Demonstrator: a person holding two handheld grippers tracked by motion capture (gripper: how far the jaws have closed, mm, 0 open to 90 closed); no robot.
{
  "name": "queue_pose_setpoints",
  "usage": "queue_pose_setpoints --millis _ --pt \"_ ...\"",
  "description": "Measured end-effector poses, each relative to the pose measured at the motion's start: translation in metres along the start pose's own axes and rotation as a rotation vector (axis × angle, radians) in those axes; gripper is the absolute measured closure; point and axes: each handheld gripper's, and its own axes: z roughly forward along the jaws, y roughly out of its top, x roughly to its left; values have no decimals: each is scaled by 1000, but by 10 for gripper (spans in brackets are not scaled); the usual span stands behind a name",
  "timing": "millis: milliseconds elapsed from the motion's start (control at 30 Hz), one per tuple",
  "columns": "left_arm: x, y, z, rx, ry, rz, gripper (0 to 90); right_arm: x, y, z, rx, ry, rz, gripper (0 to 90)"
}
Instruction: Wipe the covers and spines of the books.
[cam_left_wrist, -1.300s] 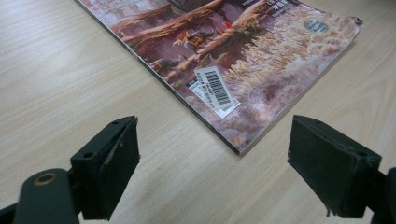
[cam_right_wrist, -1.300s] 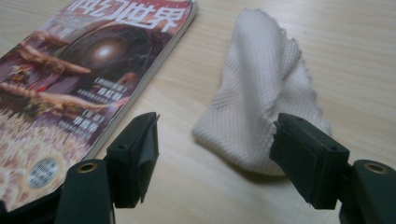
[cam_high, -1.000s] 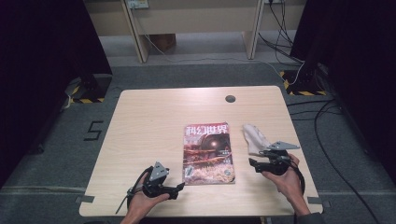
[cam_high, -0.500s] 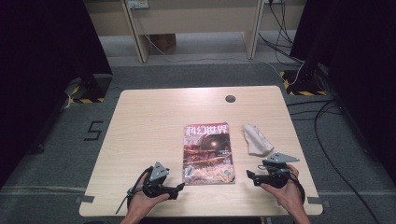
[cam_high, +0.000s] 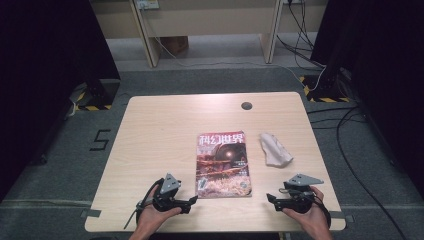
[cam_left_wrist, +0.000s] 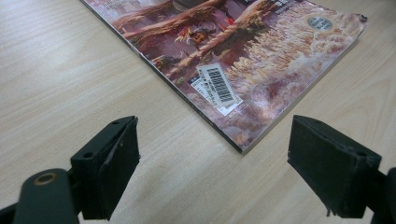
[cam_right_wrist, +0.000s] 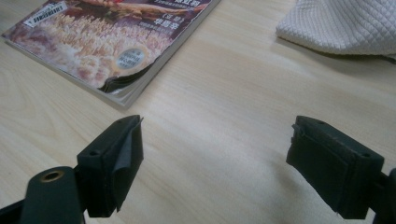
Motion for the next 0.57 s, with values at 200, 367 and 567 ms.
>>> queue_pose_setpoints --millis 200,367,567 --pt "0 0 0 0 -1 0 158 0 -6 -1 18 0 0 178" --pt "0 0 0 1 1 -2 158 3 -7 -1 19 -1 -8 179" --pt "0 0 1 3 -1 -2 158 4 -7 1 33 5 -18 180"
